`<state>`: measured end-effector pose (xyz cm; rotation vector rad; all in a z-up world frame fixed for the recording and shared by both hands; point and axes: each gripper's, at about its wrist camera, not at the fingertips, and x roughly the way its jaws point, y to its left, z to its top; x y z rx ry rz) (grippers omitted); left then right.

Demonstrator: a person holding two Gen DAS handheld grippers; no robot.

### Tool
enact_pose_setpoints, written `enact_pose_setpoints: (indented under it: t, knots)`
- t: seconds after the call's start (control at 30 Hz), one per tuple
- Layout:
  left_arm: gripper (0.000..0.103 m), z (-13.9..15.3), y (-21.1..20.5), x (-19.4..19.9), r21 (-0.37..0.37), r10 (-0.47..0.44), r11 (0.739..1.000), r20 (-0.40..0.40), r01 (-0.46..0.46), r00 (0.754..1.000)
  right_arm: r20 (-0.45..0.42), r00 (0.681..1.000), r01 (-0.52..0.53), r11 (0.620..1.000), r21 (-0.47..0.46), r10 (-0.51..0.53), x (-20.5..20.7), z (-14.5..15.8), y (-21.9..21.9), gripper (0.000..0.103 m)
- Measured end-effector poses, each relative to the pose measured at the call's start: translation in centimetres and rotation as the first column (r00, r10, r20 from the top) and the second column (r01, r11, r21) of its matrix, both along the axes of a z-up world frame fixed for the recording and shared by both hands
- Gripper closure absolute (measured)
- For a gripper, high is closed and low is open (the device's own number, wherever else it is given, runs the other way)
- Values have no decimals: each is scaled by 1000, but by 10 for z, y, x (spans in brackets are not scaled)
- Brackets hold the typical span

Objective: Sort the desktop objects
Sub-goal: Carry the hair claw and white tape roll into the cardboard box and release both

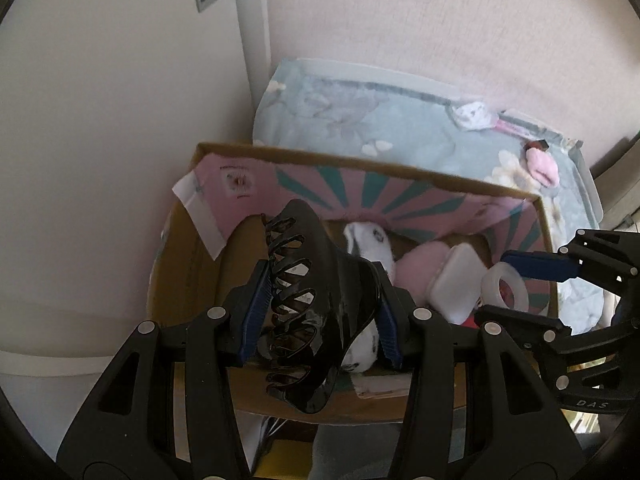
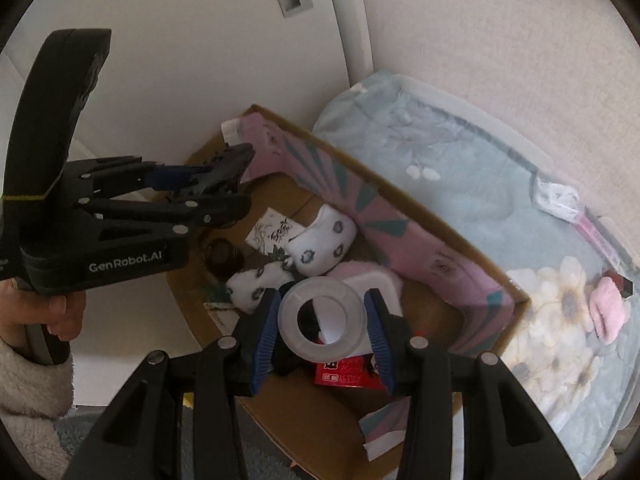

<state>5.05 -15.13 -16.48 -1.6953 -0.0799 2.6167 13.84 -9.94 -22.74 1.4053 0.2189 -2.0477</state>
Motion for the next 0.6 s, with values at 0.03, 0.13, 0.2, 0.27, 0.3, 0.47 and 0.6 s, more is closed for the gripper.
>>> enact_pose_setpoints:
  t: [0.03,0.13,0.2,0.27,0.3,0.47,0.6]
  knots:
    - [58,-2,-1,0,0,-1,1000,3,1,1000,2,1000,1,1000,1,-1,-2,0,-1,63]
    - [58,-5,-1,0,2,-5,1000,6,5,1000,6,1000,7,1000,-2,-7,-4,1,0,63]
    - [58,-5,-2,-1,3,-9,1000,8,9,1000,8,1000,9,1000,-9,-9,-5,1,-2,63]
    - [58,-5,-3,-1,-2,-10,1000,7,11,1000,11,1000,13,1000,-20,-13,-5,1,-3,63]
    - [58,-4,-3,-1,-4,-35,999,-2,35,999,15,1000,19,999,-31,-18,-5,1,-2,63]
    - [1,6,-5,-3,14,-23,1000,-30,24,999,76,996,48,992,-115,-39,-9,-2,1,32]
    - [0,16,-6,-4,20,-23,999,-56,24,998,77,996,60,991,-123,-51,-6,-2,5,17]
